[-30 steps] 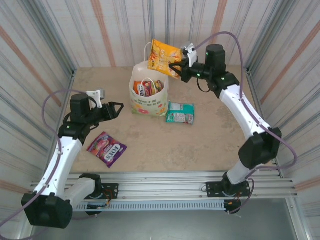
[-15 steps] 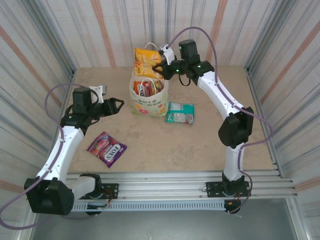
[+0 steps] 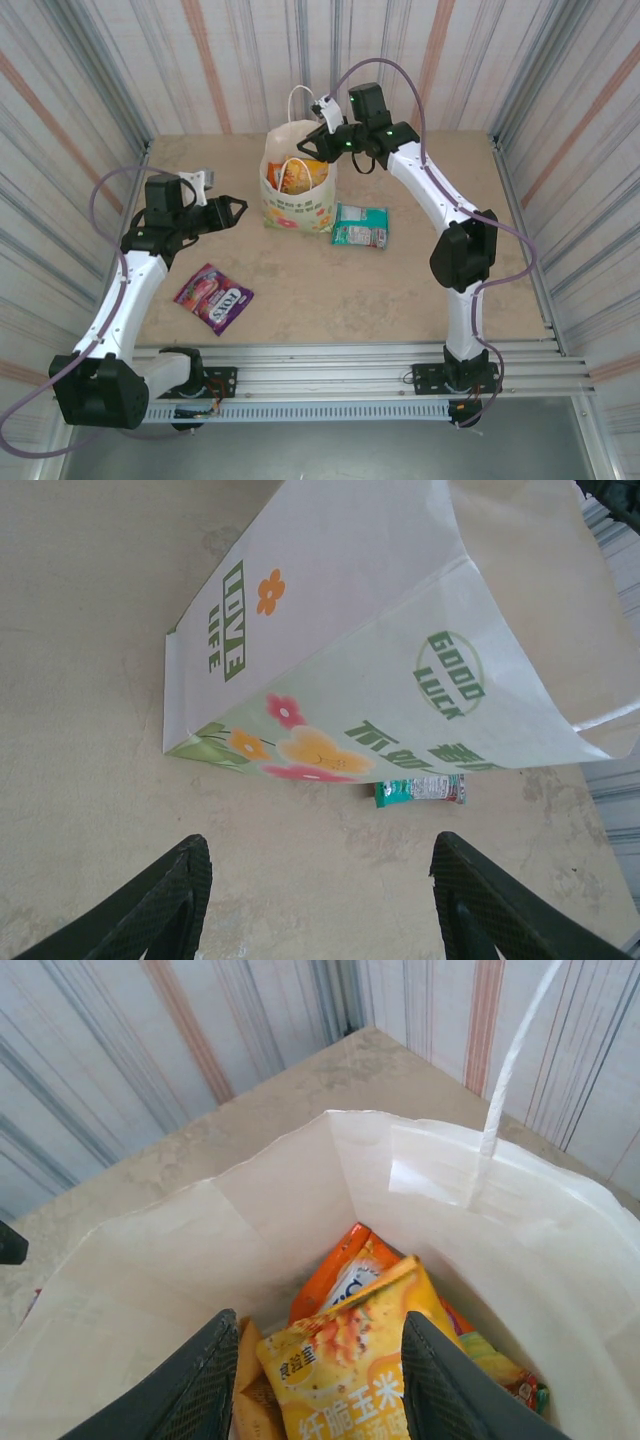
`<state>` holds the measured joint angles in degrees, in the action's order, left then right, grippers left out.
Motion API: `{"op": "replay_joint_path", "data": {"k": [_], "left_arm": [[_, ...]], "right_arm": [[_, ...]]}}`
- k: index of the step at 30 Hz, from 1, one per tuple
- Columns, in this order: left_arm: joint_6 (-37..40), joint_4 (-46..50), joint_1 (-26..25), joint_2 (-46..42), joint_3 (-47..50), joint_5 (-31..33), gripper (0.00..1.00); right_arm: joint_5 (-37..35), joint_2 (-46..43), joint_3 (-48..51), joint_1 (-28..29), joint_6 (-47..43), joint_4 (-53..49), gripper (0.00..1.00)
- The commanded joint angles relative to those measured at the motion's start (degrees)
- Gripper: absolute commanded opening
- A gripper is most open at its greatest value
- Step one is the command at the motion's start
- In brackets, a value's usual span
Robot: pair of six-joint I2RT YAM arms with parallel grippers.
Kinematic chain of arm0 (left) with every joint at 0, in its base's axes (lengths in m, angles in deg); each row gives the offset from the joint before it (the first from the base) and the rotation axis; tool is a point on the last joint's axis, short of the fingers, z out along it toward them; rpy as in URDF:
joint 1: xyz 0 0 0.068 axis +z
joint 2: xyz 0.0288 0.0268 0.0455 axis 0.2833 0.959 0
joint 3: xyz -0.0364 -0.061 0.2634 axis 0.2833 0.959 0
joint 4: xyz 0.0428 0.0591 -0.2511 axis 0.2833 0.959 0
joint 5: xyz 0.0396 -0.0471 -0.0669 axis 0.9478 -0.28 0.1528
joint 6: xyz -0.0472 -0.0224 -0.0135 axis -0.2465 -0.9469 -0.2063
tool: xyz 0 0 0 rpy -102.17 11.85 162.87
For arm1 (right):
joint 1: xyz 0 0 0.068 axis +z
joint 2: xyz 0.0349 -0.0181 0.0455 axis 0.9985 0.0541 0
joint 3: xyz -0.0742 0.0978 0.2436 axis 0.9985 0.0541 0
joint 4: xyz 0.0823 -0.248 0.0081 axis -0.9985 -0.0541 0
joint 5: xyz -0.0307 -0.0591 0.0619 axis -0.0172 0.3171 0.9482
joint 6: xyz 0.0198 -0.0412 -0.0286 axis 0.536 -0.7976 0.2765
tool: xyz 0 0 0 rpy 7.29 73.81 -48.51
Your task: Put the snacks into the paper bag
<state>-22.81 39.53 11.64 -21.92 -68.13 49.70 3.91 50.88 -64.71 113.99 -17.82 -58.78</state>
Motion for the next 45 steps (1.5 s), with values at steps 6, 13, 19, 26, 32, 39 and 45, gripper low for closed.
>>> {"op": "replay_joint_path", "data": {"k": [6,13,19,26,32,39,45], "left_arm": [[-2.0,-2.3,0.6,-0.9,1.4,-2.4,0.62],[-5.0,-4.0,0.4,-1.2,4.7,-2.5,0.60],[-7.7,-7.2,-2.7,-3.1,10.3,0.1,0.60],[-13.1,-17.0,-8.0,-1.6,18.2,2.6,0.59],[-15.2,-21.0,-12.8,3.9,20.1,5.1,0.58],[-16.7,-25.5,-14.7,9.7,21.0,6.1,0.59],[-17.5,-27.2,-14.8,12.2,21.1,7.4,0.59]], "right_arm": [[1.4,-4.2,-0.9,-0.3,2.3,-2.7,0.46],[0.6,-12.1,7.4,-1.6,5.5,-1.0,0.47],[-1.2,-23.8,24.7,-4.2,9.6,4.4,0.48],[0.5,-33.8,42.5,-10.3,17.8,7.4,0.50],[3.3,-36.2,53.0,-16.4,22.9,6.5,0.52],[6.0,-31.1,57.6,-24.2,27.7,4.7,0.54],[6.2,-23.4,56.4,-27.4,27.6,5.0,0.55]]}}
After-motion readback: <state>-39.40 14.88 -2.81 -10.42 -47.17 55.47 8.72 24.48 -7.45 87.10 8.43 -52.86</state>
